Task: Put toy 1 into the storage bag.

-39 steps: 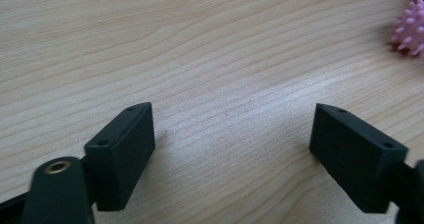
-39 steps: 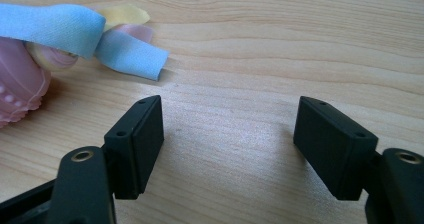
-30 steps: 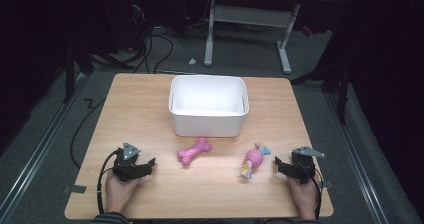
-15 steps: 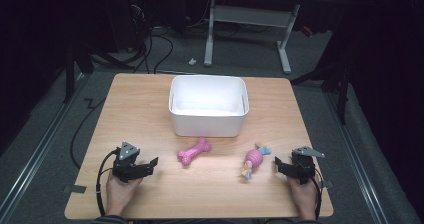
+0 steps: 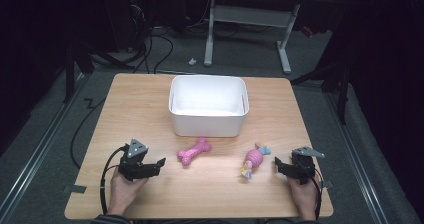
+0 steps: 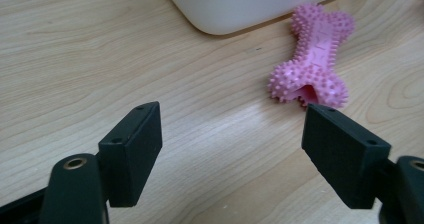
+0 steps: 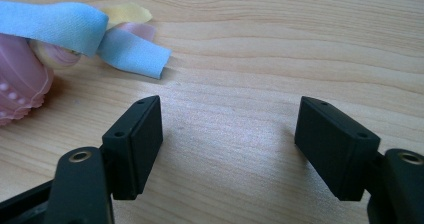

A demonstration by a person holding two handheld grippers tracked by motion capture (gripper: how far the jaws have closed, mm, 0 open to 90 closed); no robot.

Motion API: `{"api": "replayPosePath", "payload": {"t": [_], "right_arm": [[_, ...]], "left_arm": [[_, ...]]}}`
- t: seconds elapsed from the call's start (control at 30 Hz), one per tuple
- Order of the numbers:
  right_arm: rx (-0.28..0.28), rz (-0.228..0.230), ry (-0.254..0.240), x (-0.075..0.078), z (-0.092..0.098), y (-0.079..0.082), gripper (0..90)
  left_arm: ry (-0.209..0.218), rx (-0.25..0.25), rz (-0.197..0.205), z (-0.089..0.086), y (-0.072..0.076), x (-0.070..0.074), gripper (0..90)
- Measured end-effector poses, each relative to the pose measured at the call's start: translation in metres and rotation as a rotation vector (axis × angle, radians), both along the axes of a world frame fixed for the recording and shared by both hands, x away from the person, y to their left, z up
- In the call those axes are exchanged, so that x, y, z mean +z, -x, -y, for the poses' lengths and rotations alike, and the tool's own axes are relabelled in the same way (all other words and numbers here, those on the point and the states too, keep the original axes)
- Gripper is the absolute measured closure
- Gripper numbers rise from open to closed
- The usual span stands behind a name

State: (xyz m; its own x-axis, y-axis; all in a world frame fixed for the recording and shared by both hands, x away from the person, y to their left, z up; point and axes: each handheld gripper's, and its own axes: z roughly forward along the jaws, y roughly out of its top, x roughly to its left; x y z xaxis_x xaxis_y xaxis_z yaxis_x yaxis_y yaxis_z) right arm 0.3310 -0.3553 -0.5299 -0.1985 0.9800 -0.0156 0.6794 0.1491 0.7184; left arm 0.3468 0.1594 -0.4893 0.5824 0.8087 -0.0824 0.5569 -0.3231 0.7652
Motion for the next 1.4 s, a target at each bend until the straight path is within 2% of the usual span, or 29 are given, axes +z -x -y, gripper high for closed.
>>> {"api": "replayPosePath", "payload": {"t": [0.17, 0.27, 0.37, 0.47, 0.53, 0.6, 0.87, 1.03, 1.07, 1.1, 1.17, 1.23, 1.27, 1.4], "right_arm": [[0.0, 0.0, 0.0, 0.0, 0.0, 0.0, 27.4], [0.0, 0.0, 0.0, 0.0, 0.0, 0.0, 27.4], [0.0, 0.0, 0.0, 0.0, 0.0, 0.0, 27.3], [0.0, 0.0, 0.0, 0.0, 0.0, 0.0, 27.3], [-0.001, 0.0, -0.001, 0.0, 0.0, 0.0, 27.3], [-0.002, -0.001, -0.004, 0.0, 0.0, 0.0, 27.2], [-0.002, -0.002, -0.003, 0.0, 0.0, 0.0, 27.2], [-0.002, -0.003, -0.003, 0.0, 0.0, 0.0, 27.2], [-0.002, -0.002, -0.003, 0.0, 0.0, 0.0, 27.2], [-0.001, -0.001, -0.004, 0.0, 0.0, 0.0, 27.2], [-0.002, -0.003, -0.003, 0.0, 0.0, 0.0, 27.2], [-0.002, -0.003, -0.003, 0.0, 0.0, 0.0, 27.2], [-0.002, -0.003, -0.004, 0.0, 0.0, 0.0, 27.3], [-0.003, -0.002, -0.003, 0.0, 0.0, 0.0, 27.3]], "left_arm": [[-0.001, -0.031, 0.0, 0.01, -0.001, 0.009, 23.1], [-0.005, -0.06, -0.016, 0.018, -0.005, 0.014, 23.3], [-0.032, -0.097, -0.022, 0.032, -0.01, 0.022, 24.5], [-0.05, -0.112, -0.024, 0.039, -0.013, 0.024, 24.7], [-0.047, -0.123, -0.029, 0.044, -0.015, 0.024, 25.4], [-0.04, -0.126, -0.053, 0.047, -0.02, 0.023, 25.9], [-0.086, -0.165, -0.064, 0.062, -0.028, 0.028, 31.4], [-0.096, -0.204, -0.098, 0.072, -0.036, 0.032, 34.3], [-0.104, -0.209, -0.101, 0.075, -0.037, 0.032, 35.1], [-0.139, -0.211, -0.094, 0.08, -0.038, 0.031, 34.5], [-0.151, -0.212, -0.093, 0.083, -0.039, 0.029, 34.1], [-0.172, -0.223, -0.114, 0.09, -0.042, 0.026, 34.1], [-0.209, -0.233, -0.126, 0.096, -0.044, 0.024, 34.0], [-0.243, -0.244, -0.123, 0.103, -0.046, 0.022, 34.5]]}}
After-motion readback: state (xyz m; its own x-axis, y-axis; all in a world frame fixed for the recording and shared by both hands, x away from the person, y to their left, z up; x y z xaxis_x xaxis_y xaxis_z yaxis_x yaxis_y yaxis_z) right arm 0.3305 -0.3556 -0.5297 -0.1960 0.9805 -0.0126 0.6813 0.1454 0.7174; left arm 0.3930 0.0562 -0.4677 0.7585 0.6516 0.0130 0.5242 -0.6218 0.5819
